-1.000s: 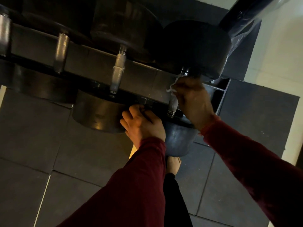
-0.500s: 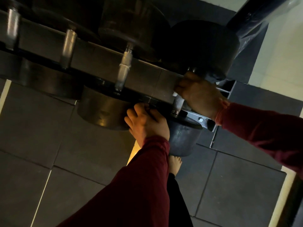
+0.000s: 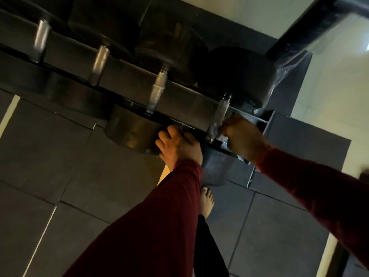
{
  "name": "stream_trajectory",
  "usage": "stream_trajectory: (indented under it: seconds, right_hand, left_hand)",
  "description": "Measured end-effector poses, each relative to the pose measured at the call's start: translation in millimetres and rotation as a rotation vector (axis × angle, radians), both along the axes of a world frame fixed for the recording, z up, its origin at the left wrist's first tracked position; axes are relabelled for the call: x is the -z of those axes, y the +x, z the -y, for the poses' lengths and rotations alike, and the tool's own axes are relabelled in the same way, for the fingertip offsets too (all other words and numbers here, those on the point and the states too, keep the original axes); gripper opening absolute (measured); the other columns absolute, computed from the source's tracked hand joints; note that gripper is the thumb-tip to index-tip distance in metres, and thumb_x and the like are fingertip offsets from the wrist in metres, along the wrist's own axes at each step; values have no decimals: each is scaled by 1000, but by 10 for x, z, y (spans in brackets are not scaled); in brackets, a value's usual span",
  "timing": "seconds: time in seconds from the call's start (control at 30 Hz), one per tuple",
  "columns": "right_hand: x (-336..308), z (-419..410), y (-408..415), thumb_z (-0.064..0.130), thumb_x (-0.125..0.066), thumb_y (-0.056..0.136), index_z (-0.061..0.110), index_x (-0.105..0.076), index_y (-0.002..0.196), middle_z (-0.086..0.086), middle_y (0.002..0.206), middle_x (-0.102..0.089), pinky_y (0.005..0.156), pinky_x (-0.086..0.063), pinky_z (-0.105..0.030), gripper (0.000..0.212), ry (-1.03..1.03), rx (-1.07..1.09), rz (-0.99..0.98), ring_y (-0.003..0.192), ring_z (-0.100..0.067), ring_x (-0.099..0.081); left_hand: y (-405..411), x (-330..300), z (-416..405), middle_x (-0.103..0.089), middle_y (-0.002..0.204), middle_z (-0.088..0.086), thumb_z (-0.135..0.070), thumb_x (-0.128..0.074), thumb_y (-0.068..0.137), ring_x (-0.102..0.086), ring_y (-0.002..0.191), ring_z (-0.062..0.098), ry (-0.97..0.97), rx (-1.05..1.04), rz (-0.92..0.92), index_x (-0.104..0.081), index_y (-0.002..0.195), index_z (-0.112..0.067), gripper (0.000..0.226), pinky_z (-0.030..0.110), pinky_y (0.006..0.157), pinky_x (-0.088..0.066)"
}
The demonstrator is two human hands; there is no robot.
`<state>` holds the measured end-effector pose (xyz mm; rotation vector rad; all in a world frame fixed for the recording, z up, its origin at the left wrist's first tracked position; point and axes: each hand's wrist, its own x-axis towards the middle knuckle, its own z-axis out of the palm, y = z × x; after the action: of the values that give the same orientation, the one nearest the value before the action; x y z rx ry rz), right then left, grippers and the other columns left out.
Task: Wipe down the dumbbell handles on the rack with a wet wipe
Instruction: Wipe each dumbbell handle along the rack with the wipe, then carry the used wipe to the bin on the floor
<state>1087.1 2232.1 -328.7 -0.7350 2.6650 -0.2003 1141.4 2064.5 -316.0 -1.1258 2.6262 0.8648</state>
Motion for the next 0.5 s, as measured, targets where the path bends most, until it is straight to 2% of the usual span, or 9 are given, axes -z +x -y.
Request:
stream_trajectory:
  seconds: [0.07,0.13,0.2,0.23,0.27,0.3,0.37,0.47,0.5]
  right_hand:
    - [-129,34,49,11,-63,88,16,-74,103,0,108,-72,79,-50,-20,19,14,211,164,97,-17,-67]
    - [-324,64,42,10,-61,92,13,-72,105,-5,106,-71,73,-47,-15,18,-167,675,382,90,-18,-66]
    - [-609,122,59,-4,-55,93,11,-66,112,-13,100,-69,68,-56,-25,26,-649,1068,676,75,-19,-66]
    - [-775,165,82,-9,-51,94,8,-64,119,-13,94,-66,59,-55,-24,33,-856,1158,784,67,-15,-64]
    - [-935,233,93,-11,-50,95,6,-62,123,-12,93,-65,55,-54,-21,35,-952,1162,834,67,-12,-63]
    - [-1123,325,110,-12,-50,95,4,-61,125,-13,97,-66,57,-56,-18,35,-977,1137,861,74,-14,-64]
    - [-1491,538,113,-11,-49,96,4,-62,119,-17,111,-65,73,-57,-18,31,-929,1064,886,92,-18,-65]
    - [-1911,851,23,-9,-54,93,7,-66,117,-22,127,-63,95,-55,-32,32,-784,897,815,115,-28,-63]
    - [-2089,972,-4,-8,-56,91,6,-67,120,-23,129,-62,97,-54,-37,34,-756,878,758,117,-31,-62]
  left_hand:
    - [-10,-80,59,-47,123,9,-31,-47,91,-43,115,30,39,37,66,-52,118,-17,30,49,90,-43]
    - [-49,-205,204,-48,130,11,-29,-48,94,-45,120,32,143,100,166,-53,124,-18,32,46,96,-41]
    - [-104,-413,373,-51,134,12,-28,-51,95,-49,122,33,299,189,259,-56,126,-18,33,39,98,-41]
    - [-117,-555,442,-54,134,12,-27,-52,96,-52,121,31,360,246,290,-58,127,-17,33,35,97,-41]
    - [-135,-729,501,-57,133,11,-26,-52,97,-54,121,29,392,297,299,-60,126,-15,32,32,96,-42]
    - [-132,-910,559,-60,131,11,-25,-53,97,-55,121,28,409,323,286,-62,124,-13,31,30,97,-41]
    - [-120,-1305,688,-63,129,10,-23,-56,96,-56,121,27,443,331,229,-65,121,-12,29,30,100,-43]
    - [-79,-1938,985,-60,134,6,-25,-55,96,-54,125,25,358,364,164,-65,123,-14,31,27,102,-38]
    - [-68,-2147,1115,-60,134,6,-26,-55,97,-54,126,24,335,350,133,-65,124,-15,31,26,102,-38]
